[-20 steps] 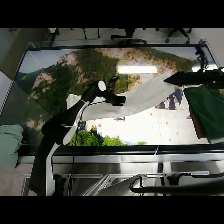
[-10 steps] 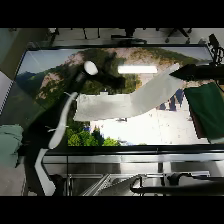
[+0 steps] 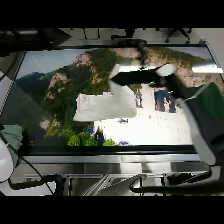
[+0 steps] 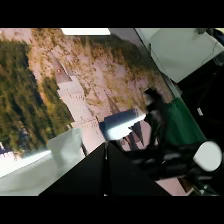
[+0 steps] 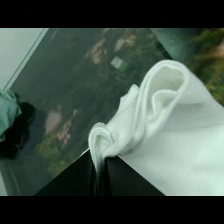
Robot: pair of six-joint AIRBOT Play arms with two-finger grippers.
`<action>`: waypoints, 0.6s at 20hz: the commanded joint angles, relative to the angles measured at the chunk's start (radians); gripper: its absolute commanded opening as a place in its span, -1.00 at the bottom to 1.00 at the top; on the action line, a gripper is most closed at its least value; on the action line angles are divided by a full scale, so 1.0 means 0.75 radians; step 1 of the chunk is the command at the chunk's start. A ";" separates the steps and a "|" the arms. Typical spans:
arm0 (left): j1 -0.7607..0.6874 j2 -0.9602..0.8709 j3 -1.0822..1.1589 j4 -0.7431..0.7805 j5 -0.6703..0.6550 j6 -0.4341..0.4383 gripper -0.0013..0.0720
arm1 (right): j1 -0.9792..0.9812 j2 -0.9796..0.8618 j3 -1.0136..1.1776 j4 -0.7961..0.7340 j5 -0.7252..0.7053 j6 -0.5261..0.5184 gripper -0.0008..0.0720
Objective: Fold the shirts.
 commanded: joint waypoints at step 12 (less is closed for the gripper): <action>0.080 0.095 -0.253 -0.054 -0.126 0.142 -0.93 | 0.358 -0.177 0.019 0.040 -0.388 -0.261 0.60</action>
